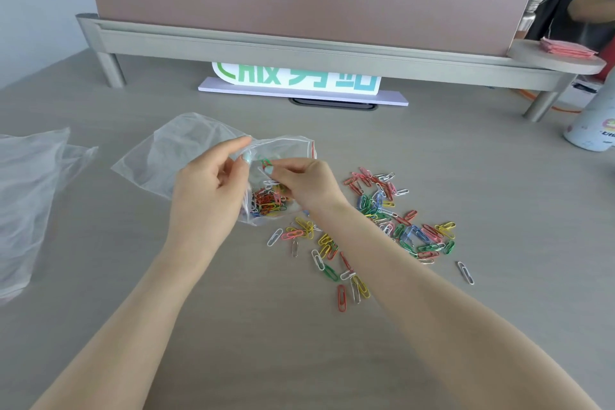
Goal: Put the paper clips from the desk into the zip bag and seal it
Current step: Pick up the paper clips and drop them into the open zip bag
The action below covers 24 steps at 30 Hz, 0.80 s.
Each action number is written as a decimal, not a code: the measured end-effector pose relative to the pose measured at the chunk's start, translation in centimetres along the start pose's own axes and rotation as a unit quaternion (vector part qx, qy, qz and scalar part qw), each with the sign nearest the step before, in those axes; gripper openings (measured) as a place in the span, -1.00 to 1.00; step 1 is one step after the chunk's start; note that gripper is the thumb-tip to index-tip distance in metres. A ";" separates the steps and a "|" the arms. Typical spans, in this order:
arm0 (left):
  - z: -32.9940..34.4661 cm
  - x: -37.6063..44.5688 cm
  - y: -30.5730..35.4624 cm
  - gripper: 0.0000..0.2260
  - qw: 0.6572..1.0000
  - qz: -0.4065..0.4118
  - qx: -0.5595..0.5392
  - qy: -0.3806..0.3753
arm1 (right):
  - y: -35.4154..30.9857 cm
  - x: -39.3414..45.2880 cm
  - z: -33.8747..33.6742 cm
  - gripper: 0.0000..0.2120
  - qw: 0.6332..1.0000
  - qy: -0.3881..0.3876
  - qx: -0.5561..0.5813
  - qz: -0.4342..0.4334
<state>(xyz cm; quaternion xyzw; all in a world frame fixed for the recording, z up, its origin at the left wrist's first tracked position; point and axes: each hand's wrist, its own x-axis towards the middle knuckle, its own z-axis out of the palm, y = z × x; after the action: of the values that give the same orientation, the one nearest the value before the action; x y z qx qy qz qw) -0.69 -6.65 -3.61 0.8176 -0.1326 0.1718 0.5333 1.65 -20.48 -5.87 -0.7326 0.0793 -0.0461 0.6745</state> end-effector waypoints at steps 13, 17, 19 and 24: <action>0.2 -0.2 0.0 -0.69 1.000 0.007 0.009 -0.013 | 0.0 -0.9 1.5 -0.81 0.971 -0.024 -0.208 -0.112; 0.2 -0.2 0.0 -0.69 1.000 0.008 0.013 -0.015 | -0.1 -1.2 0.9 -0.71 0.962 -0.008 -0.227 -0.150; 0.2 -0.3 0.0 -0.69 1.000 0.010 0.011 -0.017 | -0.4 -1.0 -0.5 -0.79 0.960 0.023 -0.225 -0.167; 0.3 -0.3 -0.1 -0.71 1.000 0.013 0.011 -0.019 | -0.2 1.1 -7.9 -0.84 0.948 0.132 -0.263 -0.126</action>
<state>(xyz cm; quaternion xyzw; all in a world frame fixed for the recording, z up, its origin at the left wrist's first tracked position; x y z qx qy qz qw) -0.83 -6.90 -3.93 0.8249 -0.1511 0.1646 0.5193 1.33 -28.36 -5.03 -0.8751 0.0835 -0.2045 0.4305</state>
